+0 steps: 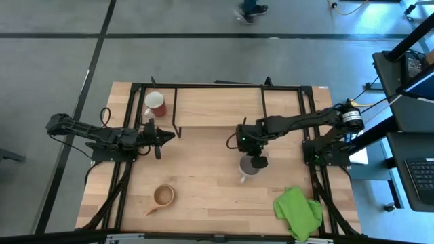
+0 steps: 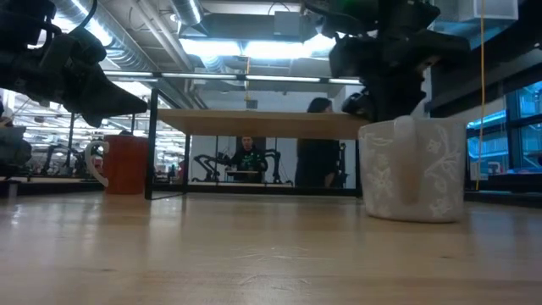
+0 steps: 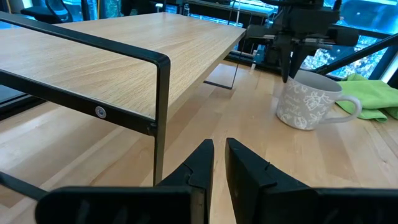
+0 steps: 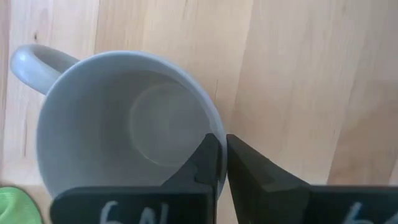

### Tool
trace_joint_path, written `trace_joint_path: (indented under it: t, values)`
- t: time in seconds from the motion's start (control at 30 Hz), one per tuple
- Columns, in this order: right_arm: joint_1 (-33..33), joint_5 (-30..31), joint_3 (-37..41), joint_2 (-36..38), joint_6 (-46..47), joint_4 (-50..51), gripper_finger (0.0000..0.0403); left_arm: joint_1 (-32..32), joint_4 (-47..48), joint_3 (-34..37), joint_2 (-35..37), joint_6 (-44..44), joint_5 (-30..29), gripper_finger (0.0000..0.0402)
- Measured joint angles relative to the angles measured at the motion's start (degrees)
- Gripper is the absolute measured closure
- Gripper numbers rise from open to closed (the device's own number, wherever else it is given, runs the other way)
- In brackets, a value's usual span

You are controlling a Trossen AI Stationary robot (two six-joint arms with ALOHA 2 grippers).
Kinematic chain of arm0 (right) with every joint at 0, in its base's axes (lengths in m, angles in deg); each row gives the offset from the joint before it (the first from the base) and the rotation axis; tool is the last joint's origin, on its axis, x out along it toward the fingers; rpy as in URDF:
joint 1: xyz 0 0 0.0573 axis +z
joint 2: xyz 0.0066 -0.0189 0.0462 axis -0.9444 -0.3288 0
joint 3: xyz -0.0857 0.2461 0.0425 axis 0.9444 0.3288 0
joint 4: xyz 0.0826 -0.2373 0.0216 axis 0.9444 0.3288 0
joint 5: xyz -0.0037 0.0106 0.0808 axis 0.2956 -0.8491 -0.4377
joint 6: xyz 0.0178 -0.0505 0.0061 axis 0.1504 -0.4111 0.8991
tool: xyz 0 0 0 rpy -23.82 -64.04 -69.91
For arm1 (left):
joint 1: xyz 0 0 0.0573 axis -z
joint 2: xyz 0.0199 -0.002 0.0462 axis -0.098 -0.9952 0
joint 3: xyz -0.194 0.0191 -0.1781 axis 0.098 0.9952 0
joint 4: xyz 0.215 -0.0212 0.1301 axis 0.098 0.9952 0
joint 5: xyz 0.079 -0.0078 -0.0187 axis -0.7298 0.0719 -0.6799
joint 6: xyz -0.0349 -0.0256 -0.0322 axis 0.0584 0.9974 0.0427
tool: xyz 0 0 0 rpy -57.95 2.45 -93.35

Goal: Stack small to large cups/mugs on shelf
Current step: Put the gray mug on the shelf

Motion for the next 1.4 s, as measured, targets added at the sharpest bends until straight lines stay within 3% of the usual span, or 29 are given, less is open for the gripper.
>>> trace_joint_path:
  t: [0.77,1.03,1.4]
  values:
    - [2.9,-1.8,-17.8,-14.2,-16.7,4.0,0.0377,0.0,0.0,0.0,0.0,0.0,0.0,0.0366]
    - [4.1,-2.0,-19.7,-15.3,-15.8,4.3,0.0374,0.0,0.0,0.0,0.0,0.0,0.0,0.0366]
    - [4.6,2.2,-20.4,-15.4,-15.2,3.8,0.0349,0.0,0.0,0.0,0.0,0.0,0.0,0.0366]
